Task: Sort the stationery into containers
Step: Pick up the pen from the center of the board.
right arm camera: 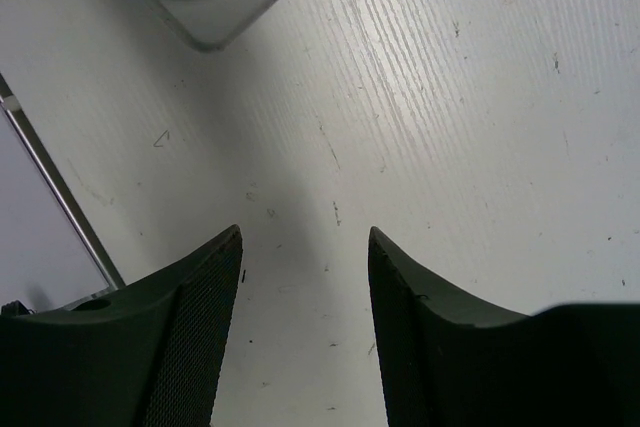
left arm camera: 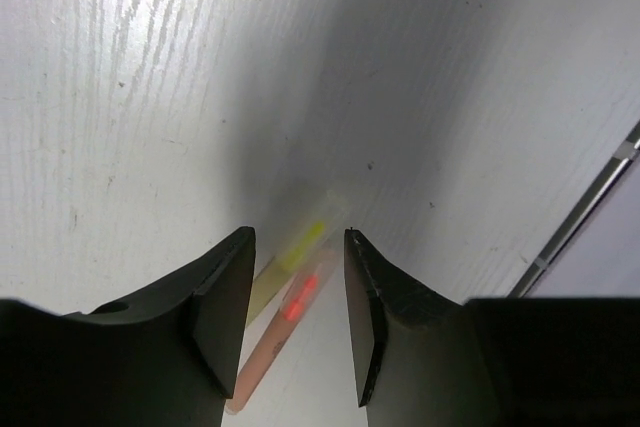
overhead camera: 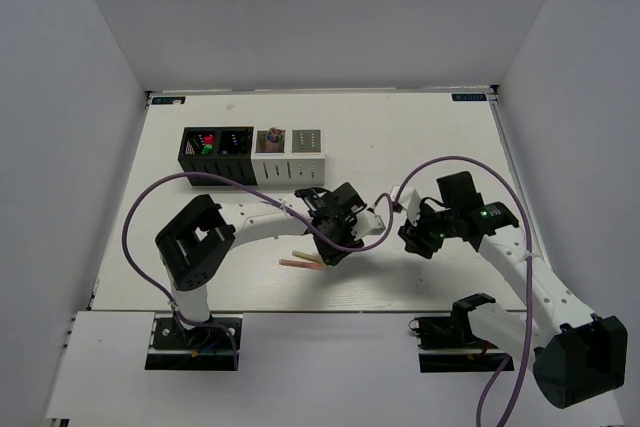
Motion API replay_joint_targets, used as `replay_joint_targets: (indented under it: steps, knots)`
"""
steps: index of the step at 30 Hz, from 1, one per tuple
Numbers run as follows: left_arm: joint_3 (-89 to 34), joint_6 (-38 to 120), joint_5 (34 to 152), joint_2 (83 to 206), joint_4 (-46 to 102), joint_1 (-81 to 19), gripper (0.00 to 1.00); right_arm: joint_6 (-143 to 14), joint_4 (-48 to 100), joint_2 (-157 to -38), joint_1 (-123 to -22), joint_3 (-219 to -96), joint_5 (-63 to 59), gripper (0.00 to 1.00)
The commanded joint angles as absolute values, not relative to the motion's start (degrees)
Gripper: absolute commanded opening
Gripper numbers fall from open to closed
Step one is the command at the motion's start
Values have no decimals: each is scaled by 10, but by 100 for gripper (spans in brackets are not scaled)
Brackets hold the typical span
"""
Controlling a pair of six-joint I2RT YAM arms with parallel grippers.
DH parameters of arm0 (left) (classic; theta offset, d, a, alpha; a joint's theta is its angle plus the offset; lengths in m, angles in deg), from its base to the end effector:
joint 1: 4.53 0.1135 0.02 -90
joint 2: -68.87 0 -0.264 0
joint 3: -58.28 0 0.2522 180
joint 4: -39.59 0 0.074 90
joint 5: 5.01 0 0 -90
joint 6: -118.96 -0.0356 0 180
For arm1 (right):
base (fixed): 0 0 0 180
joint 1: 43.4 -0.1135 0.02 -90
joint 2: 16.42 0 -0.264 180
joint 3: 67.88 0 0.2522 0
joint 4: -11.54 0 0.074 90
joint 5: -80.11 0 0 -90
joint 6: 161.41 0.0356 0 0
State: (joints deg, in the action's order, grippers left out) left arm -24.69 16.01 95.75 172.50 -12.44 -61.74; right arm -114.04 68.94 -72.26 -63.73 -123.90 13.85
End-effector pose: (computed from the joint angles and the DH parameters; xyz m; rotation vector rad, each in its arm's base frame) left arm 0.1843 -0.2983 0.1770 1.7025 2.3518 -0.4197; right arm 0.1654 0.0766 0.2431 -1.4263 2.0357 0.3705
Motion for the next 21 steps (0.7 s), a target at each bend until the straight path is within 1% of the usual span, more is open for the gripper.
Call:
replay_joint_targets:
  steps: [1,8,10,11,13,20,21]
  knots:
    - [-239,146,933,1729,-107,-627,52,-1149,682,-705,-631,-1248,163,57]
    - [-226,140,906,1734,-98,-632,52,-1149,690,-703,-619,-1250,170,57]
    - [-219,144,903,1734,-100,-634,52,-1149,694,-703,-617,-1251,173,58]
    - [-217,145,905,1733,-91,-635,52,-1148,696,-700,-615,-1251,174,63]
    - [-211,147,907,1729,-87,-633,52,-1152,705,-698,-612,-1250,182,65]
    - [-207,146,904,1734,-85,-635,52,-1160,712,-694,-605,-1243,181,65]
    - [-207,145,899,1737,-86,-638,51,-1159,713,-691,-604,-1243,181,65]
